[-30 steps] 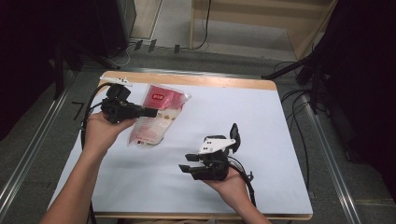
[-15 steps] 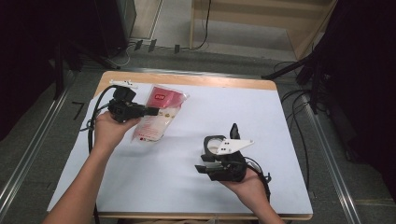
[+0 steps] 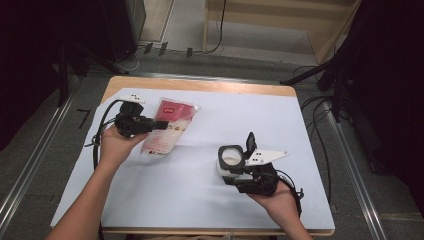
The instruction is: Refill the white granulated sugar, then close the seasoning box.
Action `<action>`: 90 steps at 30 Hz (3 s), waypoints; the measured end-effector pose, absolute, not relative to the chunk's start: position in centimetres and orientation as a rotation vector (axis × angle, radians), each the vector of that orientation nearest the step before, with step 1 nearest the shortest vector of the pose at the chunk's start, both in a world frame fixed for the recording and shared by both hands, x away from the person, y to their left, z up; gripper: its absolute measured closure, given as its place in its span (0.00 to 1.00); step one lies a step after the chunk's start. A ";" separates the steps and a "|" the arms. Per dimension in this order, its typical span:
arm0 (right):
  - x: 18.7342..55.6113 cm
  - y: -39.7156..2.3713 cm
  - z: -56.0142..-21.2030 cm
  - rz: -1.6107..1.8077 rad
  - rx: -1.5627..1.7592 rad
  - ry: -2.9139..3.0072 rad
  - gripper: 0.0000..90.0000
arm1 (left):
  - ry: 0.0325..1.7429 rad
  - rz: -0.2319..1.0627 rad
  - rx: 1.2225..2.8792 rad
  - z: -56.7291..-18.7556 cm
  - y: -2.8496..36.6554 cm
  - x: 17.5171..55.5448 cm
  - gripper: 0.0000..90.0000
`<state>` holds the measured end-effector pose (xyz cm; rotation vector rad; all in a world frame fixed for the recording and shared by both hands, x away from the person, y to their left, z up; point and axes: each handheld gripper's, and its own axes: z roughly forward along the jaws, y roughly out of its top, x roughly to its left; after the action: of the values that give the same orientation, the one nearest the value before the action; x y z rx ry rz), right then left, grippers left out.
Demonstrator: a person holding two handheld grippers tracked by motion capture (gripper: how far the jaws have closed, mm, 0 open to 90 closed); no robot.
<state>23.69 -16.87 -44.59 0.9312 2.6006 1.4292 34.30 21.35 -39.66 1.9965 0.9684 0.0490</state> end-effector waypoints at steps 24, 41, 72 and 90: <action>23.0 -19.9 -44.4 1.382 0.981 2.609 0.78 | 0.927 0.063 2.024 -40.5 24.7 30.4 0.85; 23.6 -21.6 -44.4 1.355 1.057 2.628 1.00 | 0.939 0.078 2.008 -40.5 26.0 29.0 0.66; 26.8 -24.5 -43.9 1.331 1.278 2.448 1.00 | 0.996 0.036 2.047 -40.8 27.9 28.1 0.59; 28.1 -23.3 -43.0 1.383 1.266 2.434 1.00 | 1.024 0.053 2.026 -40.9 29.7 27.5 0.58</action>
<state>28.14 -23.27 -43.05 1.2661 2.4338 1.3825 27.47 29.70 -40.90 2.0264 1.0244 0.0528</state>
